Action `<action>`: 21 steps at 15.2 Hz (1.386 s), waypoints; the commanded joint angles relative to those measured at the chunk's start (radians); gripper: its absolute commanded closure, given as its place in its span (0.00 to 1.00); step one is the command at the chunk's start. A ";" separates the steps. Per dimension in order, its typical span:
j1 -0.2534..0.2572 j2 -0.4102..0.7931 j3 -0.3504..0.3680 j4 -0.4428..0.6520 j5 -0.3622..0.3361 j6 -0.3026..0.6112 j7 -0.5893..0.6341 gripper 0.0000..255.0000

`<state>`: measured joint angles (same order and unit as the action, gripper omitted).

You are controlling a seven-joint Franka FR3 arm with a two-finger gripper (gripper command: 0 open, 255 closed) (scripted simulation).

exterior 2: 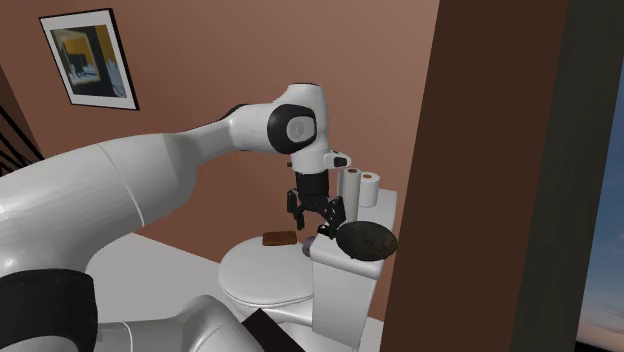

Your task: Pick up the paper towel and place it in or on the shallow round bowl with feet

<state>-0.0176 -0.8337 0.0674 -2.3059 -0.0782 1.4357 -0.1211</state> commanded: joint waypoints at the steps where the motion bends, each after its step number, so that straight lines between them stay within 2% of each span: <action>1: 0.000 0.000 0.000 0.000 0.000 0.000 0.000 0.00; 12: -0.016 0.400 0.074 0.350 0.049 0.085 0.126 0.00; 21: -0.014 0.750 0.126 0.769 0.032 0.046 0.228 0.00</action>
<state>-0.0327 -0.1197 0.1884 -1.5868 -0.0436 1.4922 0.0961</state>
